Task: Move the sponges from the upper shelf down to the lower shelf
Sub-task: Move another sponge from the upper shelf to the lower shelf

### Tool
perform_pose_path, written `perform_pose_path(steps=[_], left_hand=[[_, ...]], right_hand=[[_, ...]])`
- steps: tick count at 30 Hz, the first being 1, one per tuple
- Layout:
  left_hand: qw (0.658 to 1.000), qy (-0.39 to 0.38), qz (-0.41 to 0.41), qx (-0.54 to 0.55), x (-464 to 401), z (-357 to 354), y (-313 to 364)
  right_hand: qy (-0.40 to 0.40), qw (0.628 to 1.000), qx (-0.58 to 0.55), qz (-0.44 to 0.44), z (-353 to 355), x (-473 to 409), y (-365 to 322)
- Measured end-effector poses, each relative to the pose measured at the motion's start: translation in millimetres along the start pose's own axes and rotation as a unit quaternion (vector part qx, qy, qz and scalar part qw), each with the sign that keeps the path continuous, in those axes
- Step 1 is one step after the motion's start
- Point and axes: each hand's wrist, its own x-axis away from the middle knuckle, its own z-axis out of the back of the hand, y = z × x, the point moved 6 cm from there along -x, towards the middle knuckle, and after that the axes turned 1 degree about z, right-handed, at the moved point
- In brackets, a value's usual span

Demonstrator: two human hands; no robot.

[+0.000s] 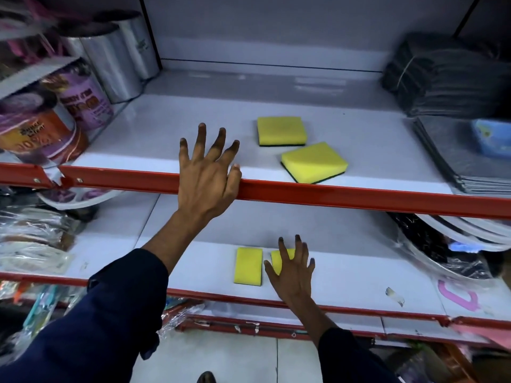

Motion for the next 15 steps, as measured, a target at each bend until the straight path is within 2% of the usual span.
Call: perform_pose_path(steps=[3, 6, 10, 13, 15], left_hand=[[1.000, -0.008, 0.001, 0.002, 0.7, 0.8, 0.7], [1.000, -0.016, 0.000, 0.002, 0.9, 1.3, 0.4], [1.000, -0.023, -0.005, 0.008, 2.4, 1.1, 0.6], [1.000, -0.022, -0.004, 0.011, 2.0, 1.9, 1.0], [1.000, -0.020, -0.005, 0.008, 2.9, 1.4, 1.0]], right_hand=[[0.095, 0.991, -0.016, 0.096, 35.9, -1.0, -11.4], [0.170, 0.965, -0.044, 0.192, 77.0, 2.2, -23.5], [0.349, 0.884, -0.012, 0.311, 137.2, 17.2, -39.4], [0.452, 0.835, 0.007, 0.314, 184.9, 17.3, -50.2], [0.467, 0.840, -0.004, 0.278, 215.2, 6.7, -56.7]])
